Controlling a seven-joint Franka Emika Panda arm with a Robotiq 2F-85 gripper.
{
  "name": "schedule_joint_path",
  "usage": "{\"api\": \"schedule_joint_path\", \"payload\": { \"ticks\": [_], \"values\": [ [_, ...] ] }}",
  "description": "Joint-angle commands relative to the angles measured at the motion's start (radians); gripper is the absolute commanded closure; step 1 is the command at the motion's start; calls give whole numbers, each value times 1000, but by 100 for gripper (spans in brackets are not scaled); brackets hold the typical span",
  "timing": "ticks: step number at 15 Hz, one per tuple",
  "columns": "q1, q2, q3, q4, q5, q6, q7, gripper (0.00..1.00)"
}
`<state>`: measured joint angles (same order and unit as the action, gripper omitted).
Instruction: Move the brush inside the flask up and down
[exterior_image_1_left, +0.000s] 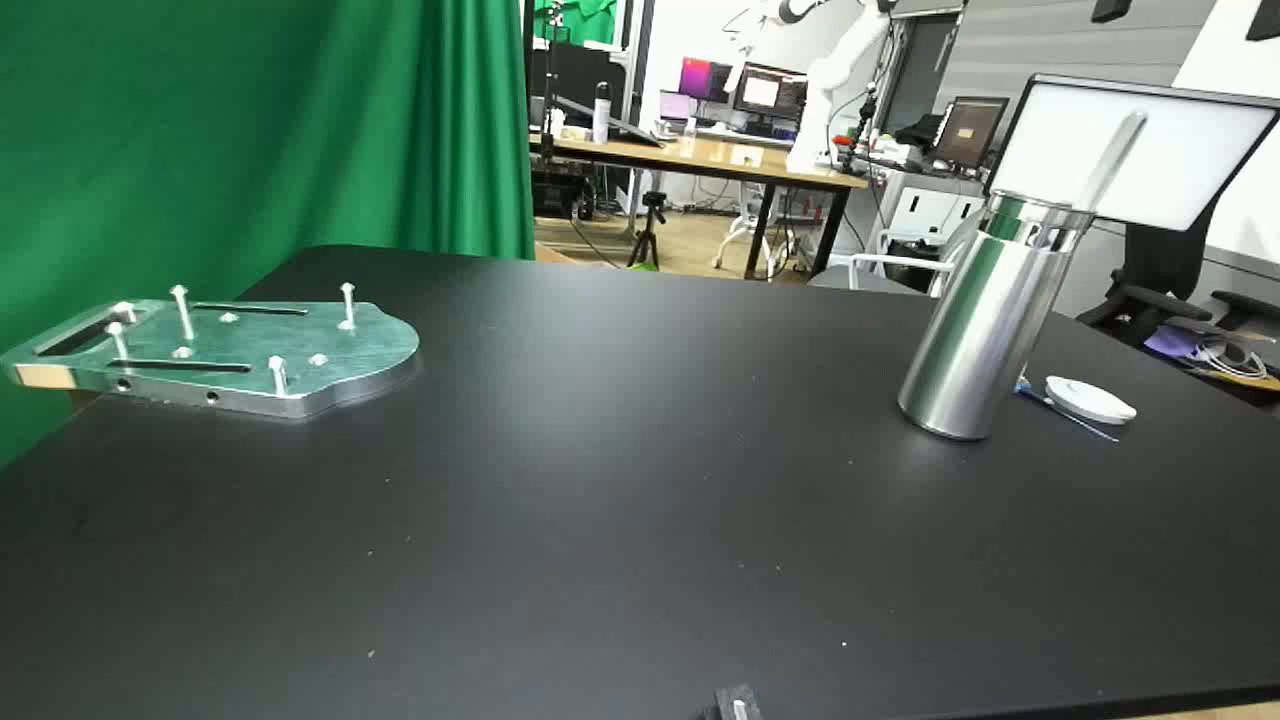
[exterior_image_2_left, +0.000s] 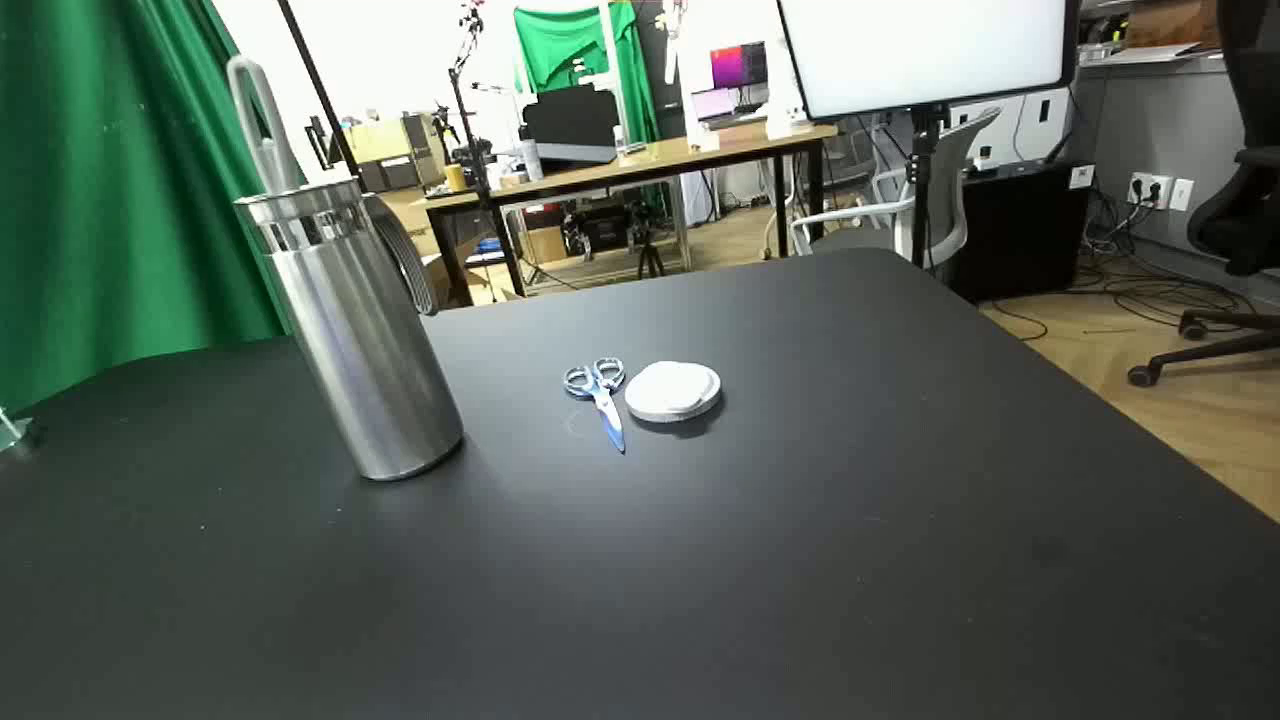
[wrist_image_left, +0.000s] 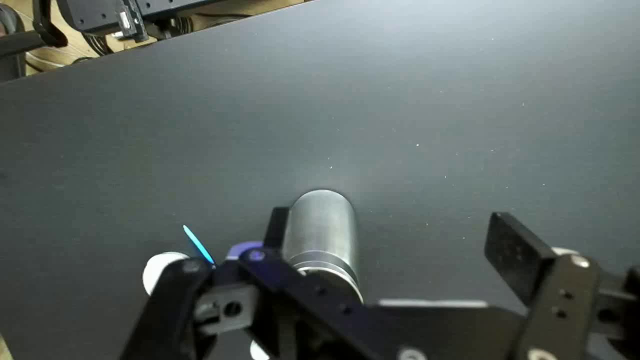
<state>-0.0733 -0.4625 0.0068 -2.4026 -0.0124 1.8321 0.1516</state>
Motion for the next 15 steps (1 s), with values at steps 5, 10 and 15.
{"api": "schedule_joint_path", "payload": {
  "ticks": [5,10,15],
  "values": [
    [5,1,-4,2,-2,0,1,0],
    [5,1,-4,2,-2,0,1,0],
    [-21,39,8,23,-14,9,96,0]
  ]
}}
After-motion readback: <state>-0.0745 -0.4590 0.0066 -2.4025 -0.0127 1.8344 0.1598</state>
